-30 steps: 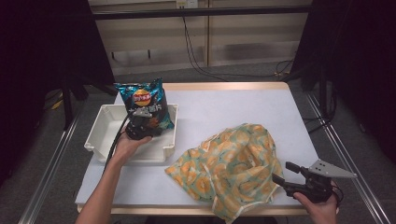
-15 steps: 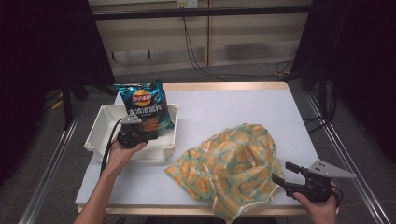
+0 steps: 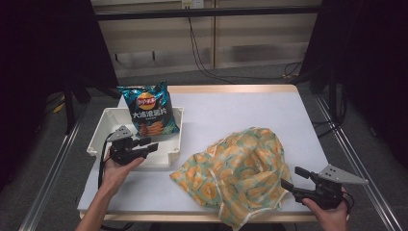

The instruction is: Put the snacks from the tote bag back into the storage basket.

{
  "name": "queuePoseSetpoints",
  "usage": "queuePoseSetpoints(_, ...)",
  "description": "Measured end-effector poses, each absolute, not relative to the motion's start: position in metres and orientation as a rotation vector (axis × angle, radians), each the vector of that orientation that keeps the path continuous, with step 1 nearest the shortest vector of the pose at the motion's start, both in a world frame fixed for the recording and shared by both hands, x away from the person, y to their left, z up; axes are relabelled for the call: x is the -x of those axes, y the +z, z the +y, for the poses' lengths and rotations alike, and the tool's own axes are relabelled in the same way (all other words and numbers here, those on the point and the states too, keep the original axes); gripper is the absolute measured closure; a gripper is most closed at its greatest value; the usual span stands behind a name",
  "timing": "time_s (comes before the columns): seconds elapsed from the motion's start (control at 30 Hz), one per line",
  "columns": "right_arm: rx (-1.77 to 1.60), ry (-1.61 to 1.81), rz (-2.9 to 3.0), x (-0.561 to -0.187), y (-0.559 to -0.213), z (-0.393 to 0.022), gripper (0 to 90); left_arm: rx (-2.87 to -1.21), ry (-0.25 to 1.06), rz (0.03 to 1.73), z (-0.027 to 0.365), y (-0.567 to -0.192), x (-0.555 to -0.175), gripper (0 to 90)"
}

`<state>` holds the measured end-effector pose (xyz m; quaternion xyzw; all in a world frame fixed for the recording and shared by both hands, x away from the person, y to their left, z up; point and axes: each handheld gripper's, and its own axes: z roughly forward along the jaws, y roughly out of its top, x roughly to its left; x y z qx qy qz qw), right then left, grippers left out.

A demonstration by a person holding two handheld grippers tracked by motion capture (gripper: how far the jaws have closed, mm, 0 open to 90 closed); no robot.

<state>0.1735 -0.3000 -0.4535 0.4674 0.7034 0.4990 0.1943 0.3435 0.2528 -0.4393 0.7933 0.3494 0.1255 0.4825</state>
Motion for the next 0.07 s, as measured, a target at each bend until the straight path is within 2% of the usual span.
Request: queuePoseSetpoints(0.07, -1.313, 1.396, 1.972, -0.174, -0.4538, -0.3007, 25.3, -1.916, 0.311, 0.842, 0.2554, -0.4373, -0.3369, 51.4)
